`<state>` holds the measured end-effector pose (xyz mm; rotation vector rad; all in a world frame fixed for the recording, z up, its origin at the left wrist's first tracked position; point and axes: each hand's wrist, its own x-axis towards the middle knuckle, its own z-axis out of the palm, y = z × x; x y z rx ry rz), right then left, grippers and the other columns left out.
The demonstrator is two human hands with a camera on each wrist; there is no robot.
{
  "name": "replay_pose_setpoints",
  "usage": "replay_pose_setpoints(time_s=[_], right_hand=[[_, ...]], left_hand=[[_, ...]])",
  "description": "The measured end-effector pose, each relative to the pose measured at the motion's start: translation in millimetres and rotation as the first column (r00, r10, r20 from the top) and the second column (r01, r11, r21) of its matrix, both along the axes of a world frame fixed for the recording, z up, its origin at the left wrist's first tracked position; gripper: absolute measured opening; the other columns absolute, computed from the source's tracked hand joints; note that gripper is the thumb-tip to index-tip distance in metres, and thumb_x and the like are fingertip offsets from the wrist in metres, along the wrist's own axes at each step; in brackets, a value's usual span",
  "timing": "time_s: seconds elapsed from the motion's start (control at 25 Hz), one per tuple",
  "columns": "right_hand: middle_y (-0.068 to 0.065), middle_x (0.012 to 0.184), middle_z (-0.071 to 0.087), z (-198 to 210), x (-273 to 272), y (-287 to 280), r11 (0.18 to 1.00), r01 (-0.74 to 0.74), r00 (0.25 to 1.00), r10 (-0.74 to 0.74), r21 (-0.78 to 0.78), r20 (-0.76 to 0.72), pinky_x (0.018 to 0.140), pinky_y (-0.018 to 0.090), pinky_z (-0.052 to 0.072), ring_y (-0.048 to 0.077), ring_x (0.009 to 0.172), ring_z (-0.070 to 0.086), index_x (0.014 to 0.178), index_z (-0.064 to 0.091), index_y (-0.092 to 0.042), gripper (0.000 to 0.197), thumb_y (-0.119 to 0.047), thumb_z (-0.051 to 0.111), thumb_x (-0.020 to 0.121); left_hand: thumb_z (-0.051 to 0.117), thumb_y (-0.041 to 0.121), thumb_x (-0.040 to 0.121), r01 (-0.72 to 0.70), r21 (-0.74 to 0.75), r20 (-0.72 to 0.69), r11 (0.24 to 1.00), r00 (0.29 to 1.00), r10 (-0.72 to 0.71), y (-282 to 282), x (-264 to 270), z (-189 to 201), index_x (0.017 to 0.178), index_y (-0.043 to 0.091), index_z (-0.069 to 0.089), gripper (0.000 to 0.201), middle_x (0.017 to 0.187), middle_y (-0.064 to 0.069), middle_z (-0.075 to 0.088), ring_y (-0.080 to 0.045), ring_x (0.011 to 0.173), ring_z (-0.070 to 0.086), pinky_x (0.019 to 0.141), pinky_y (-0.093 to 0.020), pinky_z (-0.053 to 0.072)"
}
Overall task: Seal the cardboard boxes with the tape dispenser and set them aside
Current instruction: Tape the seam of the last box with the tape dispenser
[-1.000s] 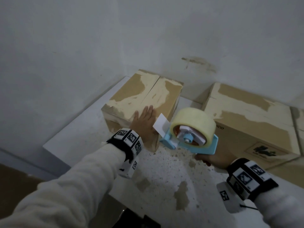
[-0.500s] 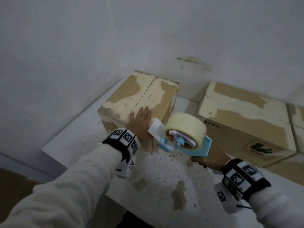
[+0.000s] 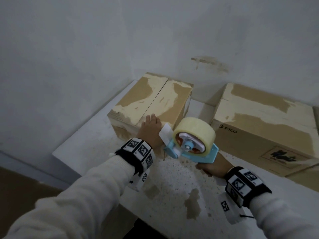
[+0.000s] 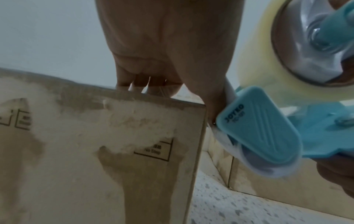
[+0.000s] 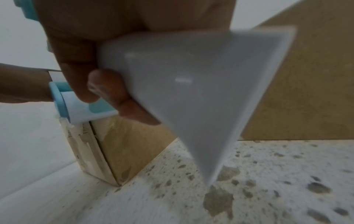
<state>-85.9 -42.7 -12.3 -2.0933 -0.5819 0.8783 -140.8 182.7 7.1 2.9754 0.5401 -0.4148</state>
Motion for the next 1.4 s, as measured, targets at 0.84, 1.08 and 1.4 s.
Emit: replay_pose_setpoints(time_s=[0.84,1.08,1.4], right_hand=[[-0.005,0.033,0.047,11,-6,-22,0.951,0.248,0.964,-0.261,0.183,0.051,0.043,0.025,0.039,0.008,0.032,0.041,0.055,0.046,-0.011,0.034,0.012,0.058,0.077],[-0.003,0.032,0.046,36,0,-10,0.954,0.23,0.957,-0.258,0.193,0.135,0.039,0.02,0.04,0.007,0.029,0.041,0.054,0.047,-0.01,0.033,0.006,0.061,0.08],[0.001,0.031,0.048,72,11,11,0.916,0.274,0.931,-0.329,0.293,0.159,0.044,0.029,0.04,0.014,0.03,0.043,0.05,0.047,-0.007,0.032,0.007,0.058,0.077]], left_hand=[[0.069,0.046,0.075,-0.019,-0.03,0.028,0.999,0.999,0.02,5,-8,7,0.15,0.013,-0.007,0.111,0.158,-0.011,0.005,-0.035,0.144,0.009,0.115,-0.048,0.024],[0.081,0.034,0.06,0.112,0.148,-0.108,0.983,0.99,-0.096,44,-28,16,0.145,0.038,0.007,0.113,0.152,-0.006,0.016,-0.035,0.136,0.023,0.108,-0.049,0.031],[0.079,0.051,0.058,0.374,0.262,-0.313,0.89,0.905,-0.288,109,-42,43,0.142,0.034,0.017,0.105,0.14,-0.002,0.028,-0.026,0.129,0.036,0.104,-0.041,0.03]])
